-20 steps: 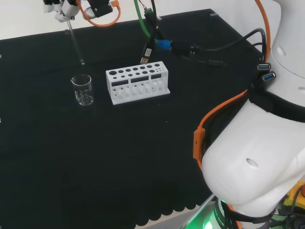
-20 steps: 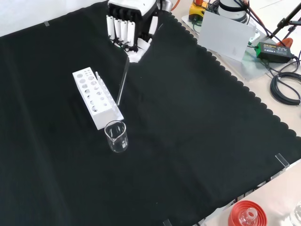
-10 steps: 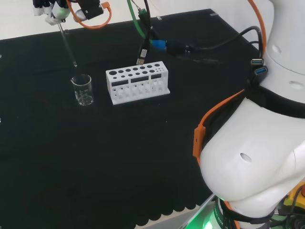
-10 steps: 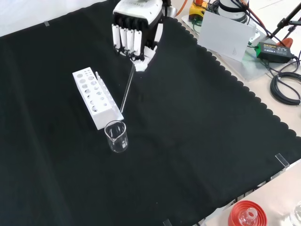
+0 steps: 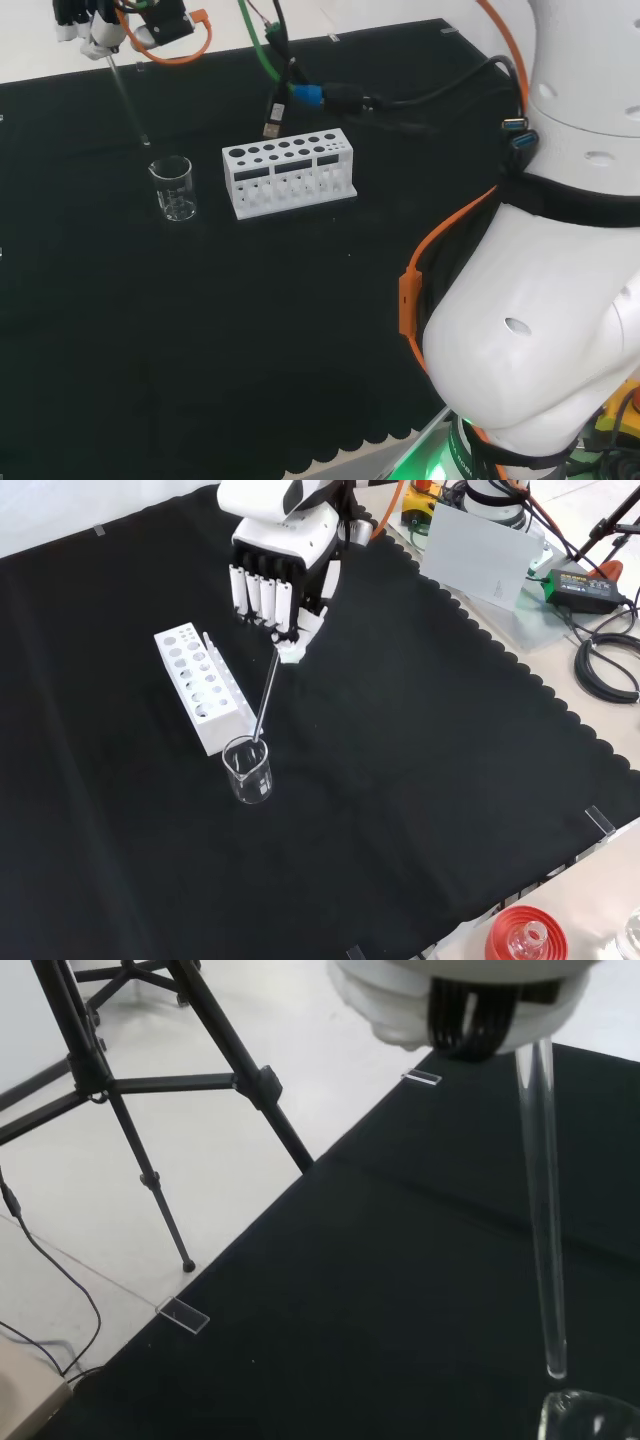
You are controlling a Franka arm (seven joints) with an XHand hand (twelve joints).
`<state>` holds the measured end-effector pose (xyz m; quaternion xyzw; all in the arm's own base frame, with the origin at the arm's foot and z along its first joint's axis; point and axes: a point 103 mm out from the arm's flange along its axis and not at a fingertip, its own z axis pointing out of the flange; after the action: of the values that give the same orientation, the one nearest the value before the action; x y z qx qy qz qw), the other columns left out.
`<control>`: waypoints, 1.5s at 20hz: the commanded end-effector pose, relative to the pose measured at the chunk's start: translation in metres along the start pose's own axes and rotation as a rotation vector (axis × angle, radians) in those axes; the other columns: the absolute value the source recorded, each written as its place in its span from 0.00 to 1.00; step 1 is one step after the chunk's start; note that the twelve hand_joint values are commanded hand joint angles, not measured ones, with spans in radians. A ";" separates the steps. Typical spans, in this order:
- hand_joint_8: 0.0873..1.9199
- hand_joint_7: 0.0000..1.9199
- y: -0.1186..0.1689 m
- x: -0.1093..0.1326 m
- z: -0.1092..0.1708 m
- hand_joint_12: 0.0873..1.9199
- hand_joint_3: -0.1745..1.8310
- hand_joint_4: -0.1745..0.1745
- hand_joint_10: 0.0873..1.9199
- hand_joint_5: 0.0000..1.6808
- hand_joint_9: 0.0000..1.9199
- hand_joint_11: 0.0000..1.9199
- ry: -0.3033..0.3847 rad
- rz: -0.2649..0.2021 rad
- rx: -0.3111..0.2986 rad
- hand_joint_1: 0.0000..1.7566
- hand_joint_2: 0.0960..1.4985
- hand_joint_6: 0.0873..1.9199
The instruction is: Stir in the beaker to the left of the white test tube rack with the glass rod.
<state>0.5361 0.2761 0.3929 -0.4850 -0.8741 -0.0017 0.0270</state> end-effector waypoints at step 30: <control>0.27 0.67 -0.010 -0.065 0.092 0.38 0.26 0.00 0.28 0.71 0.73 0.65 0.099 0.017 0.056 0.89 0.48 0.06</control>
<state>0.5555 0.2223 0.3160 -0.4934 -0.8673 0.0109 0.0651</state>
